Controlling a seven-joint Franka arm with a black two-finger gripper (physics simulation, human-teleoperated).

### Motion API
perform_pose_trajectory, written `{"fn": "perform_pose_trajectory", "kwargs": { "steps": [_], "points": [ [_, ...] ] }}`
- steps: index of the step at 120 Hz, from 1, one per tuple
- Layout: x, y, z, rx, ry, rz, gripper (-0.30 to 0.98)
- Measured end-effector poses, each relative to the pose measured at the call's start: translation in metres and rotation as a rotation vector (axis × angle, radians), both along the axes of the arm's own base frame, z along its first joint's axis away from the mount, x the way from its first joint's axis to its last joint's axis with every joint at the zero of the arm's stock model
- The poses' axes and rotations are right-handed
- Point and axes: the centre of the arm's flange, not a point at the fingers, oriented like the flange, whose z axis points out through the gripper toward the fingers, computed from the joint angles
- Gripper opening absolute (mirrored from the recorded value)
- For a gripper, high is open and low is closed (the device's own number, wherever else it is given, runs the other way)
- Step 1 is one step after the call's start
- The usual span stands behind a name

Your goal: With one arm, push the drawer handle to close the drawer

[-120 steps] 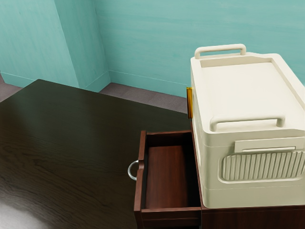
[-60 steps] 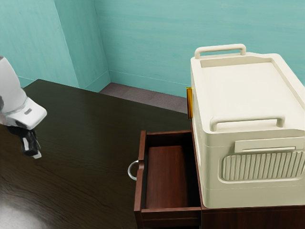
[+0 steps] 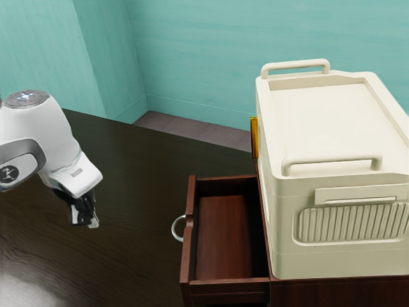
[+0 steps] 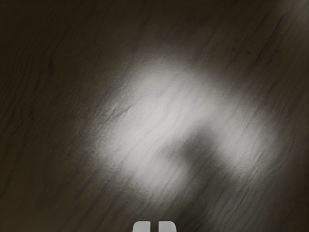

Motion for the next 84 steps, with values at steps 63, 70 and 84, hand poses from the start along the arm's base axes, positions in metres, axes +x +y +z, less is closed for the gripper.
{"fn": "perform_pose_trajectory", "kwargs": {
  "steps": [63, 70, 84],
  "points": [
    [0.023, -0.09, -0.021, 0.024, 0.007, -0.122, -0.1],
    [0.026, -0.094, -0.025, 0.023, 0.012, -0.122, -0.1],
    [0.031, -0.105, -0.026, 0.018, 0.011, -0.122, -0.1]
  ]
}}
